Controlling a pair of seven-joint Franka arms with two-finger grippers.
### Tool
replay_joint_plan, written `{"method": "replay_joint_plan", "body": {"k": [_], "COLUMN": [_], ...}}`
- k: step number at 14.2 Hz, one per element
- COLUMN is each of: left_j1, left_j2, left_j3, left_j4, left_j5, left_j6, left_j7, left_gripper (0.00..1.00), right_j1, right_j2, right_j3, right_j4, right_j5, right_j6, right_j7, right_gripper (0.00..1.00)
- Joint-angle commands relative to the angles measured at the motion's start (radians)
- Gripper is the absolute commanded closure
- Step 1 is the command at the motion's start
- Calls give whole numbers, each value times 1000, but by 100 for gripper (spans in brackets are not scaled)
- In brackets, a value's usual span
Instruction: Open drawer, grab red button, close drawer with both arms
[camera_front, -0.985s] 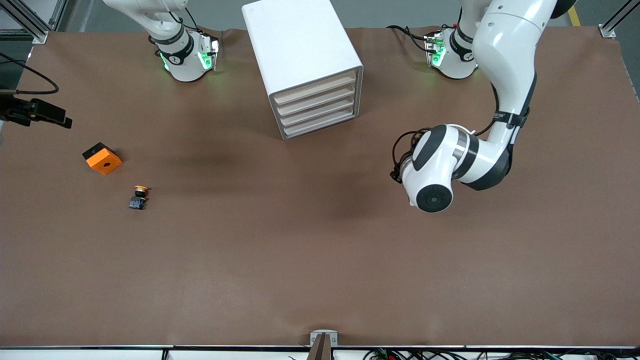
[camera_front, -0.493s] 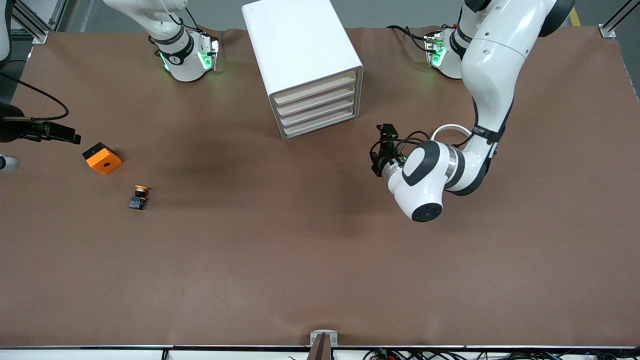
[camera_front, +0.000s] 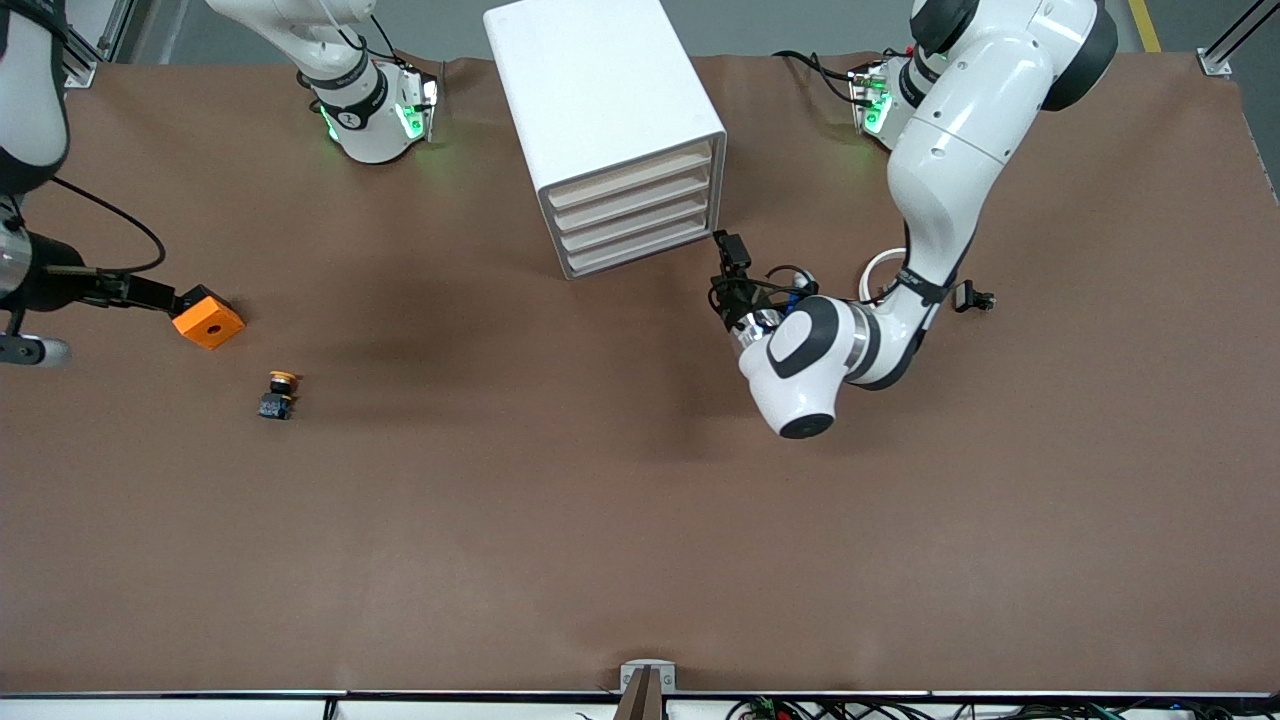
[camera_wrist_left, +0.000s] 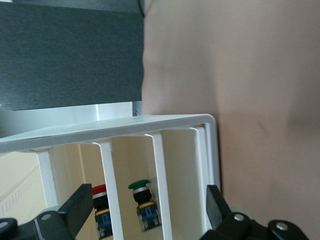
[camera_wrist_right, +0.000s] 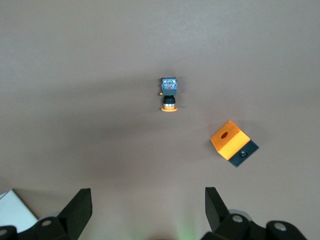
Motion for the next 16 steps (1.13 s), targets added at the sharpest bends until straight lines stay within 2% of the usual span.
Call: {"method": "replay_joint_plan", "body": {"k": [1,2,3,7,10,13,16], "left_j1": [-37,-46,-49,-75,-94,-107,-137], "left_j2": [10,10,11,10,11,20,23], "left_j3": [-4,-4,-4,-4,-4,-4,-2], "left_j4": [21,24,24,21,20,20,18], "left_j5": [-18,-30,-42,-96,-96,-96,-94], "left_j6": [-48,-58,-72,-129,-131,-131,-131], "left_j7": [-45,-43,-42,-37,-36,-36,-36], "left_gripper": [14,22,24,24,25,40,55], "right_j1": [-12,-10,-10,-10,-16,-39,-51], "right_j2": [-14,-14,-14,0,70,159,196], "right_j3": [6,4,4,6,6,6,6], "right_j4": [-102,-137,-172,-288,-340,-372,-447], "right_j5": [10,10,10,8,8,8,8], "right_j6": [111,161,210,407,571,724,884], "right_j7": [28,39,71,70,57,-12,-15], "right_gripper": [0,0,0,0,0,0,0]}}
